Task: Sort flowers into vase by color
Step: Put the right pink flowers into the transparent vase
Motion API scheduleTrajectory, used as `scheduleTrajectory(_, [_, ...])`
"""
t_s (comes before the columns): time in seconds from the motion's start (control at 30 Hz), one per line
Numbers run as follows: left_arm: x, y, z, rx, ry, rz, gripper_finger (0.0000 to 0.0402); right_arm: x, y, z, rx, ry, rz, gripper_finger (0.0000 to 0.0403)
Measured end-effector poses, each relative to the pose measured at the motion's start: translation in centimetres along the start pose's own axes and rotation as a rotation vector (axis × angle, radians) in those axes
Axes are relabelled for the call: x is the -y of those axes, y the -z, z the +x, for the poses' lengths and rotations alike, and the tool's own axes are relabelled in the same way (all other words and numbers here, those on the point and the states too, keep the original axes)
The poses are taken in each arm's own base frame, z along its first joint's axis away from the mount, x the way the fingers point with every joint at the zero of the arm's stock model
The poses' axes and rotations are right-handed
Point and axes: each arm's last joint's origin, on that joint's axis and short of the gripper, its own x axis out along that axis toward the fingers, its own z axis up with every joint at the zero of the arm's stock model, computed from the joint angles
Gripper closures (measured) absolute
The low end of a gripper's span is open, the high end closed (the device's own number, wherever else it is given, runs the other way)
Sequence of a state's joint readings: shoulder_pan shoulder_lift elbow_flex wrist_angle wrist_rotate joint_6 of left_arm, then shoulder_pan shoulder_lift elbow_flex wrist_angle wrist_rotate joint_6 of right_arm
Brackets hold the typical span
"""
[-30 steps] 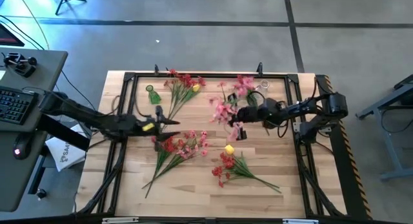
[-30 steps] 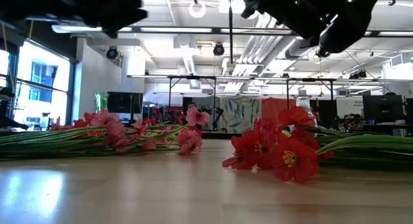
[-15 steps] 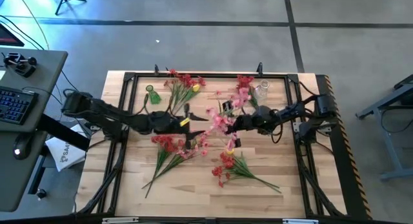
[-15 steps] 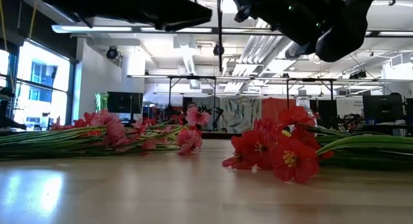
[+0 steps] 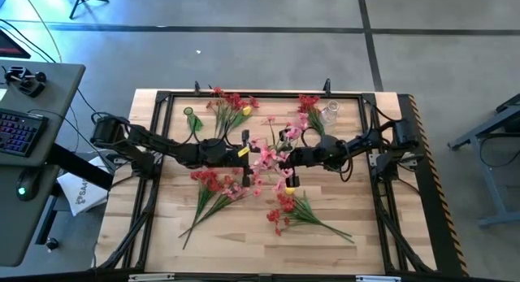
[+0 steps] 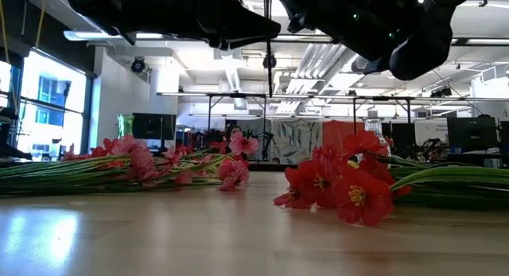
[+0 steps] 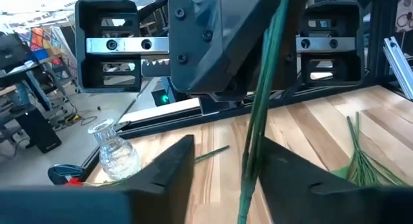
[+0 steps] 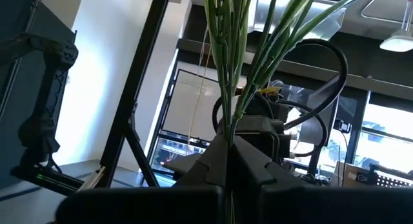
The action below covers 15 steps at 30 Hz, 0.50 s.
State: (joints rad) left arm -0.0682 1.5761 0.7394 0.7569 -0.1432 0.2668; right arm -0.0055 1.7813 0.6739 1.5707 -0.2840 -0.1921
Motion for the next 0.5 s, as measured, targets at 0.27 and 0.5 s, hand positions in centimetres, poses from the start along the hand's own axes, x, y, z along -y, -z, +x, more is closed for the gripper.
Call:
scheduleTrajectory(0.27, [0.8, 0.3, -0.1, -0.045, 0.019, -0.005, 0.039, -0.1, 0.3, 0.0, -0.033, -0.009, 0.044, 0.0402])
scheduleTrajectory(0.5, [1.0, -0.2, -1.1, -0.23, -0.163, 0.026, 0.0396, 1.0, 0.0, -0.3, -0.299, 0.099, 0.131, 0.0312])
